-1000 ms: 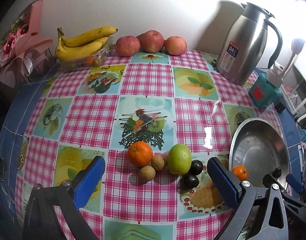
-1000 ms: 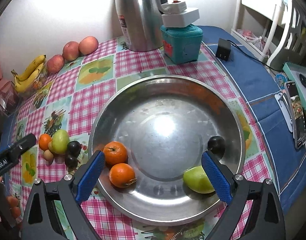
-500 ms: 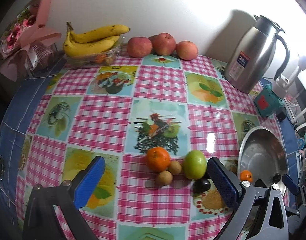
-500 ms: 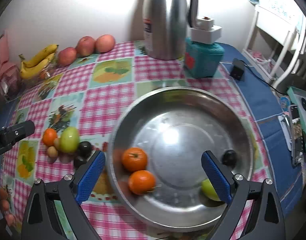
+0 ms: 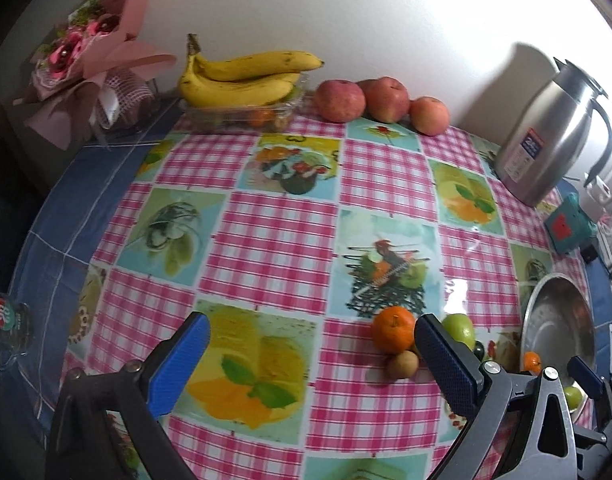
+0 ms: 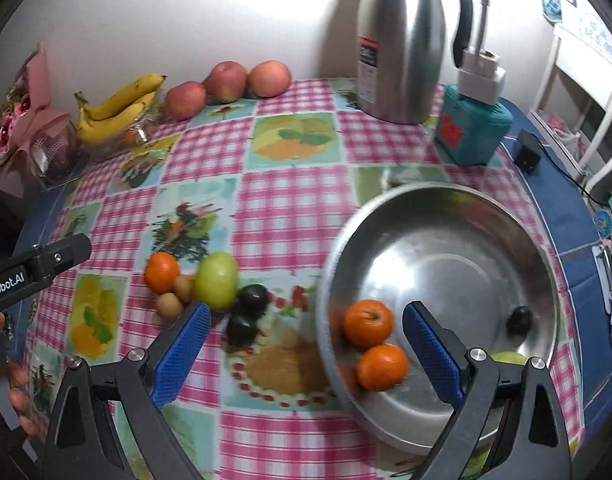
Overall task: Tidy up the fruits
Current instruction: 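Move both open grippers back toward the remaining fruit, then grasp the green pear with the right gripper while the left grasps a tangerine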
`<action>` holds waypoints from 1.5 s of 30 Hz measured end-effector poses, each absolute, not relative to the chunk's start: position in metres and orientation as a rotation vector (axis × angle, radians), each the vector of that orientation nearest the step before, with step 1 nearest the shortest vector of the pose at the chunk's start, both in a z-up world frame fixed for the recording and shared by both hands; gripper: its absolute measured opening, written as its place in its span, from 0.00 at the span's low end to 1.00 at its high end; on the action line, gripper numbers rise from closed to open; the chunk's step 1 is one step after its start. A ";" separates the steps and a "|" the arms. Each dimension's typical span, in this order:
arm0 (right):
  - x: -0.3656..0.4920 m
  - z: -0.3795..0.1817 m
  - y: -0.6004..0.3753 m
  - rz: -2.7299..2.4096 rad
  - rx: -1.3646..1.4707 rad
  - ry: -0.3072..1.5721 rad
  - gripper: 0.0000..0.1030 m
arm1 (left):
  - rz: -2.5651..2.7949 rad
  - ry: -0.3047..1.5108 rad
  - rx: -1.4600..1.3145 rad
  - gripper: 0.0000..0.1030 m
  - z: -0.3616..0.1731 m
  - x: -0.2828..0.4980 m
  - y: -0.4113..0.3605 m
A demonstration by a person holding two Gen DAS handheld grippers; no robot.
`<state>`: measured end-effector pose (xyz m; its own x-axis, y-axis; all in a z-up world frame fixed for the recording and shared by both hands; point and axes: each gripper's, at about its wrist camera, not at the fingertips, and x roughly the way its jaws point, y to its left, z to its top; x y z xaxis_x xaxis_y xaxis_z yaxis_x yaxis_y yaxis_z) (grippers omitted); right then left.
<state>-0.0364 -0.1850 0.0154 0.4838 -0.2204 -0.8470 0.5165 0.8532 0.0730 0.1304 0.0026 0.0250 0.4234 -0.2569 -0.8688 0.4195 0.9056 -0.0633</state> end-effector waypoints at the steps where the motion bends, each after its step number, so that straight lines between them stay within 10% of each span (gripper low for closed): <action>1: -0.034 0.016 -0.183 -0.455 0.337 0.969 0.94 | -0.420 1.052 0.171 1.00 0.025 0.131 0.004; 19: 0.007 0.010 -0.162 -0.412 0.340 0.994 0.93 | -0.417 1.103 0.118 1.00 0.013 0.148 0.008; 45: 0.049 -0.020 -0.167 -0.368 0.370 1.098 0.48 | -0.626 1.304 0.039 0.72 -0.040 0.151 -0.048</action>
